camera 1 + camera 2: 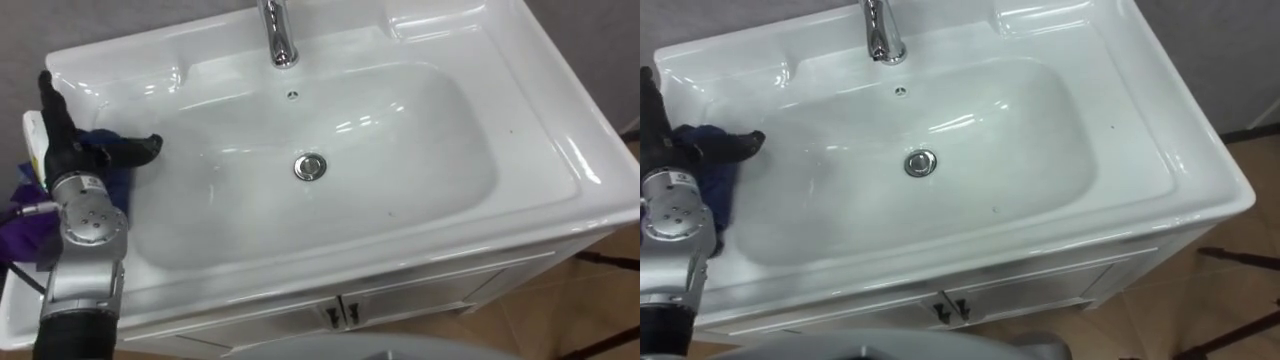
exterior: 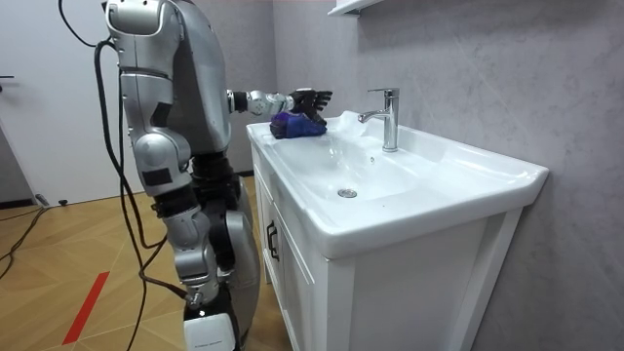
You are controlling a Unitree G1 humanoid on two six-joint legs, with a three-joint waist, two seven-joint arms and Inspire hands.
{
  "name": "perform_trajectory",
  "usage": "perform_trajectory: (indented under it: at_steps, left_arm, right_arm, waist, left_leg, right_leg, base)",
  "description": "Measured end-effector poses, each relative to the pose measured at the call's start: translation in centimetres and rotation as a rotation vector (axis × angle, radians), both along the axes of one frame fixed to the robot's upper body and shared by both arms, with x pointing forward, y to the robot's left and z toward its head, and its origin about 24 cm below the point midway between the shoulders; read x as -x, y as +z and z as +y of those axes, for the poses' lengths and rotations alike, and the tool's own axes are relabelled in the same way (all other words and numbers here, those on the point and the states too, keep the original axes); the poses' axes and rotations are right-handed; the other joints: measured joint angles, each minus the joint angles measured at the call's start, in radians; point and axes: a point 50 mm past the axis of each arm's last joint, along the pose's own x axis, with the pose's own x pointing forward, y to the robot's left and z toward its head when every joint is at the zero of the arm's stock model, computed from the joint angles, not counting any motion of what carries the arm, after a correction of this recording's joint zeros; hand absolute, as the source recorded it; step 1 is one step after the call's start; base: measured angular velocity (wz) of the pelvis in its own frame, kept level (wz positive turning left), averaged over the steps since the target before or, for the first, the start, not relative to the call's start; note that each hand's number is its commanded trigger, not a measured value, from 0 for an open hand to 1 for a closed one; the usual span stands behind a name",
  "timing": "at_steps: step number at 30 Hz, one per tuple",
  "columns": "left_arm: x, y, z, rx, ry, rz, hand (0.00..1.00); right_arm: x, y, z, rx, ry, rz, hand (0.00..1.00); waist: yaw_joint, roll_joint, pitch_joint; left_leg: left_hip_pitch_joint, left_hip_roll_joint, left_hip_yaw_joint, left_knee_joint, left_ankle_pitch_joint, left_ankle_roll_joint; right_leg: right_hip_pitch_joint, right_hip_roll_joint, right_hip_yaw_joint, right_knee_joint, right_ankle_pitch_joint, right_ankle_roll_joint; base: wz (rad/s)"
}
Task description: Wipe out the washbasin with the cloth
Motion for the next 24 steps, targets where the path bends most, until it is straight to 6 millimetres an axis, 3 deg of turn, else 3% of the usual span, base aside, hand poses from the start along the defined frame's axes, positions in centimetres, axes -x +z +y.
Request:
perform_trajectory:
  at_steps: [6,8,14,20,24]
  left_arm:
    - [-1.1,3.5,-0.7,-0.191,-0.005,-0.132,0.00]
    - [-1.2,4.7,-0.3,-0.338,0.020,-0.169,0.00]
    - [-0.6,8.0,0.3,-0.481,0.096,-0.309,0.00]
    - [-0.2,9.2,0.6,-0.546,0.150,-0.380,0.00]
    - [0.0,9.6,1.1,-0.563,0.176,-0.388,0.00]
  right_arm:
    - [0.5,0.0,0.0,0.000,-0.007,0.016,0.00]
    - [0.5,-0.1,0.1,0.003,0.017,0.013,0.00]
    - [0.8,0.0,0.0,0.003,0.015,0.016,0.00]
    - [0.7,0.1,-0.2,0.019,0.027,0.012,0.00]
    - [0.9,0.1,-0.4,0.031,0.041,0.018,0.00]
  waist:
    - [-0.001,-0.010,0.0025]
    - [0.002,-0.006,0.0021]
    - [0.008,0.013,-0.0027]
    - [0.027,0.028,0.0033]
    - [0.043,0.036,0.0023]
  left_leg:
    - [0.003,0.000,0.000,0.002,0.000,0.000]
    - [0.002,0.000,0.000,0.002,0.000,0.000]
    - [0.001,0.000,0.002,0.001,0.000,0.000]
    - [0.000,0.000,-0.002,0.000,0.000,0.000]
    - [0.003,0.000,-0.003,0.000,0.000,0.000]
  right_leg:
    - [0.007,0.000,-0.001,0.000,0.000,0.000]
    - [0.007,0.000,0.000,-0.001,0.000,0.000]
    - [0.000,0.000,0.005,-0.003,0.000,0.000]
    - [0.010,0.000,0.002,-0.001,0.000,0.000]
    - [0.012,0.000,0.000,-0.002,0.000,0.000]
  base:
    - [0.00]
    - [0.00]
    - [-0.02]
    - [0.01]
    - [0.02]
